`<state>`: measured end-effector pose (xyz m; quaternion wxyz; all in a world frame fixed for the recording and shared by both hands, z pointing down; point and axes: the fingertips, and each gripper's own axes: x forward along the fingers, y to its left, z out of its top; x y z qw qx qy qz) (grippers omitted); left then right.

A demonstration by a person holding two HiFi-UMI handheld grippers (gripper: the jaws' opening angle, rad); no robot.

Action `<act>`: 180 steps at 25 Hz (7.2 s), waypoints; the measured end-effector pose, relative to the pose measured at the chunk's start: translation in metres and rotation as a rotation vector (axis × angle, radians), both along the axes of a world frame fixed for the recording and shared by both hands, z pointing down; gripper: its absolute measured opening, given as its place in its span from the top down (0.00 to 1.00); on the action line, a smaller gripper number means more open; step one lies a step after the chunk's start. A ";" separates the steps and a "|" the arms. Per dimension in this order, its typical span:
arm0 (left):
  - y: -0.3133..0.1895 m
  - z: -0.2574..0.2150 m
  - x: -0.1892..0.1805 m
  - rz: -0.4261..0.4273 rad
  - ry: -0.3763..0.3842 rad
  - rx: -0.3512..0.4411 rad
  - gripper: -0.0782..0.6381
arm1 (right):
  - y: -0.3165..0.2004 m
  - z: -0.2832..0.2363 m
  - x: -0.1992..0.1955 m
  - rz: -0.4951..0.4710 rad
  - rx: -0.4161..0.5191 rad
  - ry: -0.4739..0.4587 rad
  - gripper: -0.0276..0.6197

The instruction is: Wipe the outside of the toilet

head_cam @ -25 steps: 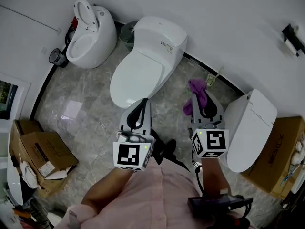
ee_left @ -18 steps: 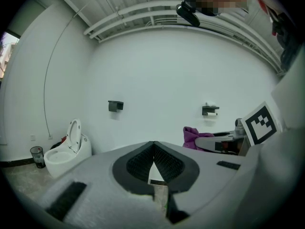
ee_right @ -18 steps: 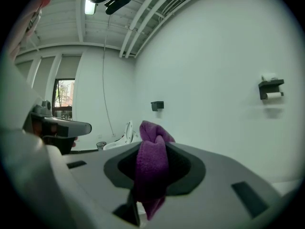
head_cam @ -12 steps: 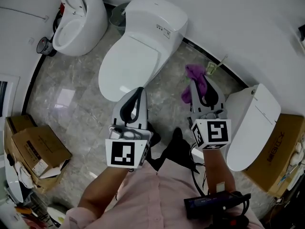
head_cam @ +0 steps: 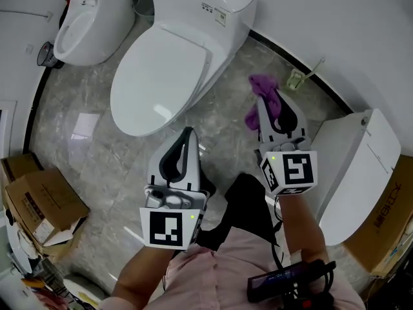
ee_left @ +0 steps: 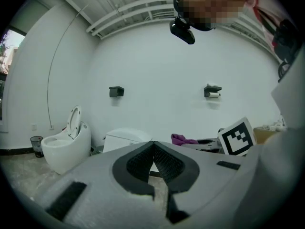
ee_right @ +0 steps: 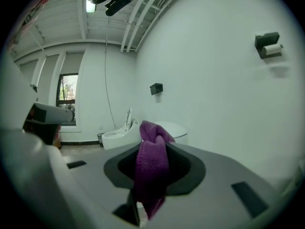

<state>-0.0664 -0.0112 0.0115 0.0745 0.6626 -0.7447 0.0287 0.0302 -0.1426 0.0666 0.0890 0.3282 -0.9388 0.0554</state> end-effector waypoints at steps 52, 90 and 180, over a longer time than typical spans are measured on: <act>0.039 0.333 -0.034 -0.180 -0.045 -0.079 0.88 | -0.142 0.368 -0.142 -0.216 -0.065 -0.154 0.80; 0.046 0.316 -0.023 -0.191 -0.060 -0.040 0.88 | 0.033 0.365 -0.177 -0.625 -0.131 -0.092 0.81; 0.019 0.366 -0.032 -0.084 -0.117 -0.065 0.88 | -0.202 0.546 -0.214 -0.292 -0.362 -0.079 0.81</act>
